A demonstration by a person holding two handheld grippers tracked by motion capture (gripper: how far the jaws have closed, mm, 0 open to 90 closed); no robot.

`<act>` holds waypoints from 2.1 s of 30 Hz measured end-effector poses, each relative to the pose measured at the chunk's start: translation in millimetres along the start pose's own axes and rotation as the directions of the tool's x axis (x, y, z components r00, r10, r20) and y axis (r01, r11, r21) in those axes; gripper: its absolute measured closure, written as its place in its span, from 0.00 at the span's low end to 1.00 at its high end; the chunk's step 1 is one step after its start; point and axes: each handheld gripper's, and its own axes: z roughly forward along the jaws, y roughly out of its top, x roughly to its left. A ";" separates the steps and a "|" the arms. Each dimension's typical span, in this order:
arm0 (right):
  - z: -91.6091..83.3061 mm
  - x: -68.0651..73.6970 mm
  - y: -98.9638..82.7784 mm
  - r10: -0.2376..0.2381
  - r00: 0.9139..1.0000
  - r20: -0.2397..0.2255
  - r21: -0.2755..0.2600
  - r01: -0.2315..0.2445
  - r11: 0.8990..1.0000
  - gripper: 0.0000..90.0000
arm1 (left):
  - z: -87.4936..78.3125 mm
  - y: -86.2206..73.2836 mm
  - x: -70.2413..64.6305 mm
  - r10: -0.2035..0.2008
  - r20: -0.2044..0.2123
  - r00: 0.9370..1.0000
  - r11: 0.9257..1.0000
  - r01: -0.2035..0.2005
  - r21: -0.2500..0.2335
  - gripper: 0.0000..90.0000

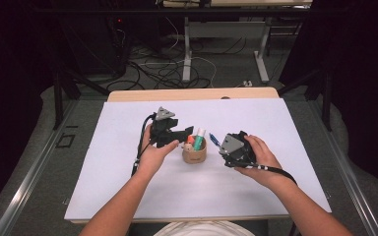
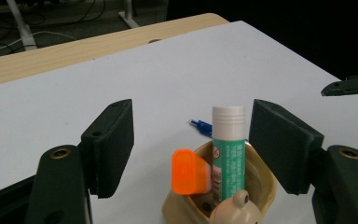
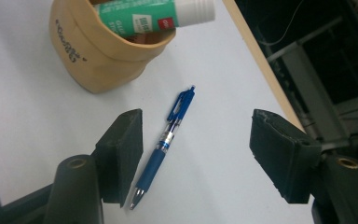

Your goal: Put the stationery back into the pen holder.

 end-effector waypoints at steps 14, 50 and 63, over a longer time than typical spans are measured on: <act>18.3 -15.3 0.2 0.206 0.974 -0.094 0.100 -0.197 0.975 0.38 | -18.2 -11.5 18.4 -0.018 -0.023 1.000 1.000 0.018 -0.009 0.32; 71.7 -45.3 -9.7 0.611 0.764 -0.207 0.316 -0.539 0.781 0.39 | -35.6 -43.6 46.0 -0.092 -0.081 0.992 0.996 0.093 0.002 0.21; 83.7 -49.0 -7.9 0.634 0.744 -0.208 0.439 -0.508 0.741 0.58 | -35.0 -48.1 50.3 -0.109 -0.086 0.990 0.994 0.109 -0.001 0.20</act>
